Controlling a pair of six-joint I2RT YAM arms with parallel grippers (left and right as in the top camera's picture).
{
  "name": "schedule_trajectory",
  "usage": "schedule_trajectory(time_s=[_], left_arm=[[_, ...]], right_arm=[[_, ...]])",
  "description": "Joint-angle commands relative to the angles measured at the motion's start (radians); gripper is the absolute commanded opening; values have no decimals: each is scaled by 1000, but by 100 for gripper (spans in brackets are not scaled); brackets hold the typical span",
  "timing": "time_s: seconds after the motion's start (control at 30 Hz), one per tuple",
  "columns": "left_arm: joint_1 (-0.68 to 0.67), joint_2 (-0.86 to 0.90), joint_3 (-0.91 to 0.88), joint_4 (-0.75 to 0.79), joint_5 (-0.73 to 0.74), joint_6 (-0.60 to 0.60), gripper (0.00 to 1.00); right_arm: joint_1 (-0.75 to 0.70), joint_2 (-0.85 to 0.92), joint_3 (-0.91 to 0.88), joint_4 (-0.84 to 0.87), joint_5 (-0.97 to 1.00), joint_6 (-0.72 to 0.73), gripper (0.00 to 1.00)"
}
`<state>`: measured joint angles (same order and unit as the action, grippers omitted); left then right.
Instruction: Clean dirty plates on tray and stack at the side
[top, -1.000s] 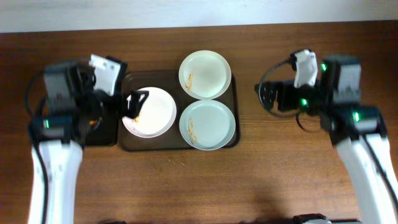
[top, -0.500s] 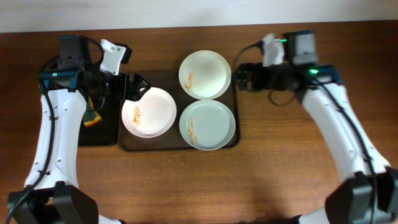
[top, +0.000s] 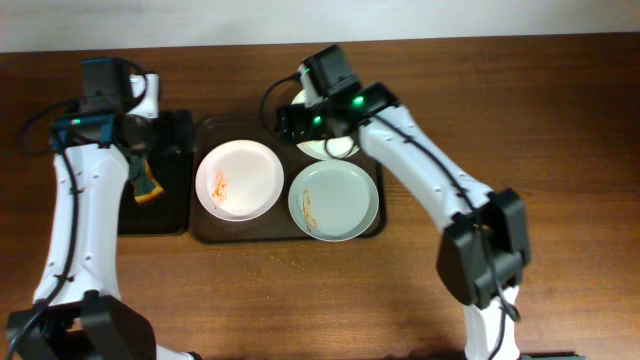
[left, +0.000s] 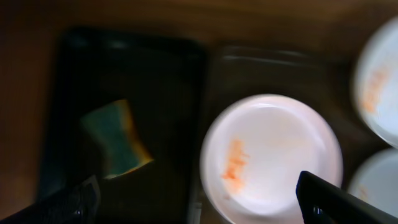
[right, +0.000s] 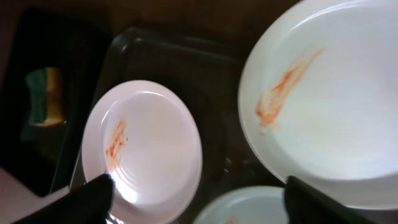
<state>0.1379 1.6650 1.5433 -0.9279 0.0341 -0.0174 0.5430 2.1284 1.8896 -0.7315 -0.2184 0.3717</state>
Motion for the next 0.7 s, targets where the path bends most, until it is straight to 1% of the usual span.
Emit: schedule_trajectory(time_s=[0.0,0.1,0.13,0.17,0.3,0.53,0.67], left_arm=[[45,1,19,6,-75,-95,99],[64,2,18,6,-76,-95,99],[68,2,17,6,-76,-95,99],[70,3,16,6,-76,-95,99],[75,5,12,6,-79,-95,99],[74,5,11,6,-80,-95,99],[74,5,11,6,-80,-95,99]], right_arm=[[39,74,20,35,47,36,71],[69,116,20,64,66,54,48],[79,128,20,68,91,77,43],[87,139,20,73,107,86,40],[107,177,20,81,134,113,39],[114,242,20,74,125,163,38],[114,254,20,74,123,165,38]])
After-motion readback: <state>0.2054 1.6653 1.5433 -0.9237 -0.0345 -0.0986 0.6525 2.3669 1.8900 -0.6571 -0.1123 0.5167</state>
